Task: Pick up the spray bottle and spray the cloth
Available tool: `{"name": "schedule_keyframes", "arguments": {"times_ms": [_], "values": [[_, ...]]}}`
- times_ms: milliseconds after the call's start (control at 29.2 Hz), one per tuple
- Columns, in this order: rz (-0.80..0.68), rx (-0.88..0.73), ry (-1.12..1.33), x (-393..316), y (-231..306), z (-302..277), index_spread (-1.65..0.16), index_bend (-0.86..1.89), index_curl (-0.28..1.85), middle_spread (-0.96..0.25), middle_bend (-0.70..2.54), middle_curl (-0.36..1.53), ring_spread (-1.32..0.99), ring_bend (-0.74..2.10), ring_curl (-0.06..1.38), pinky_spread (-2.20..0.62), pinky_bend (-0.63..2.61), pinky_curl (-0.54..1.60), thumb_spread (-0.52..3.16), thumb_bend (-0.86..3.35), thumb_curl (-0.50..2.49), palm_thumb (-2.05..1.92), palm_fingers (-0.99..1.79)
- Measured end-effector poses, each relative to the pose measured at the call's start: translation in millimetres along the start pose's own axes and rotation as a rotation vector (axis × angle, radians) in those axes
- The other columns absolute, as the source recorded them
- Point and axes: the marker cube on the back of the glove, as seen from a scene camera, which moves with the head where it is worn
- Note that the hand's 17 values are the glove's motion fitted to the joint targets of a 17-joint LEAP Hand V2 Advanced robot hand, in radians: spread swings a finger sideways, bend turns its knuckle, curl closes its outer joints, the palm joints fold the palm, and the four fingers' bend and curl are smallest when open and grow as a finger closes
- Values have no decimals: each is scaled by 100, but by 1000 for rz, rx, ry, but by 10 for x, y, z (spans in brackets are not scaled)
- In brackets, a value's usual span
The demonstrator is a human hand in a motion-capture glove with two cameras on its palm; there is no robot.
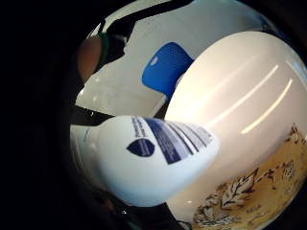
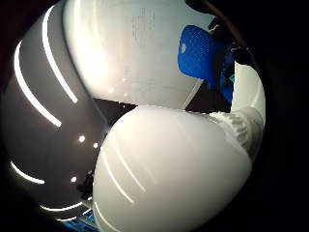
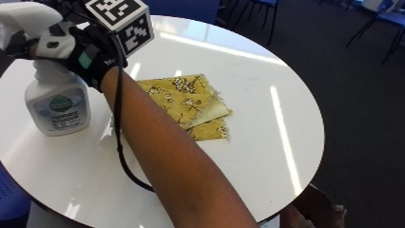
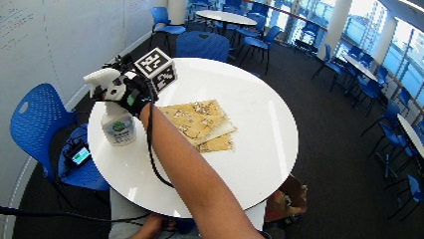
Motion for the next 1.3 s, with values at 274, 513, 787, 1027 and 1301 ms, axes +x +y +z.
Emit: {"name": "schedule_keyframes", "arguments": {"times_ms": [274,513,787,1027,1301], "values": [[2,1,21,18,16,-18,-38,0,19,-21,35,43,-20,62,42,13,29,40,77,-3,69,96,51],[10,17,25,68,33,-40,-39,0,12,-20,38,42,-19,64,41,16,33,41,78,-5,63,91,44],[-9,57,35,101,87,-134,-39,3,8,-16,34,40,-16,62,39,18,42,42,78,-6,55,82,29],[-28,116,129,107,222,-264,-39,10,9,-10,30,38,-12,51,35,19,46,42,79,-6,50,76,13],[-130,201,270,-76,562,-413,-39,12,11,-8,28,36,-9,49,32,20,45,39,82,-7,44,64,12]]}}
